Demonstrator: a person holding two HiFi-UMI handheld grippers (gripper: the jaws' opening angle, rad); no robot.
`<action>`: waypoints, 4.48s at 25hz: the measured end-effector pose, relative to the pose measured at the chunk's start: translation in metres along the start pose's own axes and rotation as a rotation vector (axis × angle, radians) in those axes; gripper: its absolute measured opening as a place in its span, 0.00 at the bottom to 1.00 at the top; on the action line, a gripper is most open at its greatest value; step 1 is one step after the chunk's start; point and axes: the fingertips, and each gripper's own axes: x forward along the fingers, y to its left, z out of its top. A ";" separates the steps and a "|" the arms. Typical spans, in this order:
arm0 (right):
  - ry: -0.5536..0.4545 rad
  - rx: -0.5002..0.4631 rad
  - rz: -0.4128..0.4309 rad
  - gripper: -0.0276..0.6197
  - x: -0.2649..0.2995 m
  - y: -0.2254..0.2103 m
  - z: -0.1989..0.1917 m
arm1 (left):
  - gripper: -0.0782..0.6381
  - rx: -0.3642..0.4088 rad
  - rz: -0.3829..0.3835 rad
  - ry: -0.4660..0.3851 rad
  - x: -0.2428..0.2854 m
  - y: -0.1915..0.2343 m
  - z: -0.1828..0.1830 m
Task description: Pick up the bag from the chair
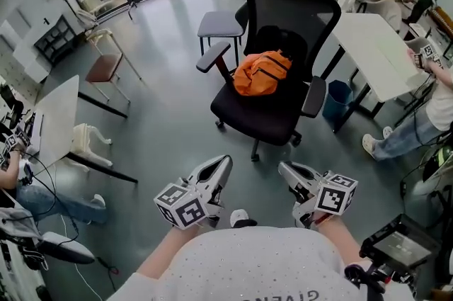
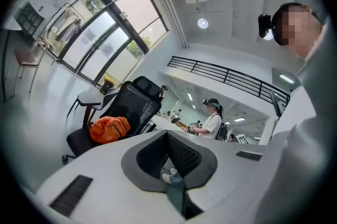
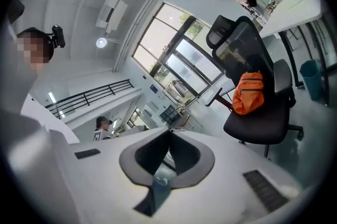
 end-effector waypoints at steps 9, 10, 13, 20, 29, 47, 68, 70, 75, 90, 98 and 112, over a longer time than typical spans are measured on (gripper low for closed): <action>-0.013 0.052 -0.159 0.05 0.064 -0.046 0.010 | 0.11 0.027 -0.039 0.053 0.021 0.069 0.047; -0.020 0.066 -0.160 0.05 0.069 -0.049 0.011 | 0.11 0.029 -0.039 0.065 0.023 0.074 0.046; -0.051 0.126 -0.172 0.05 0.078 -0.061 0.018 | 0.11 0.024 -0.044 0.075 0.031 0.087 0.041; -0.012 0.148 -0.295 0.05 0.065 -0.092 0.013 | 0.11 -0.048 -0.070 0.084 0.053 0.108 0.040; 0.056 0.147 -0.283 0.05 0.094 -0.133 0.039 | 0.11 -0.044 -0.070 0.110 0.105 0.128 0.048; 0.128 -0.137 -0.277 0.05 0.159 -0.219 0.203 | 0.11 -0.016 -0.029 0.077 0.259 0.180 0.112; 0.226 -0.248 -0.356 0.05 0.143 -0.290 0.232 | 0.11 -0.009 0.006 0.225 0.350 0.185 0.082; 0.215 -0.189 -0.366 0.05 0.139 -0.303 0.228 | 0.11 -0.031 0.011 0.230 0.353 0.186 0.079; 0.129 -0.040 -0.387 0.05 0.139 -0.337 0.235 | 0.11 -0.066 0.032 0.291 0.363 0.200 0.065; -0.016 0.199 -0.522 0.05 0.165 -0.435 0.228 | 0.11 0.179 -0.034 0.597 0.462 0.277 0.023; -0.105 0.285 -0.508 0.05 0.170 -0.468 0.209 | 0.11 0.277 -0.150 0.693 0.534 0.284 -0.018; -0.277 0.410 -0.496 0.05 0.153 -0.480 0.189 | 0.40 0.640 -0.280 0.824 0.635 0.284 -0.044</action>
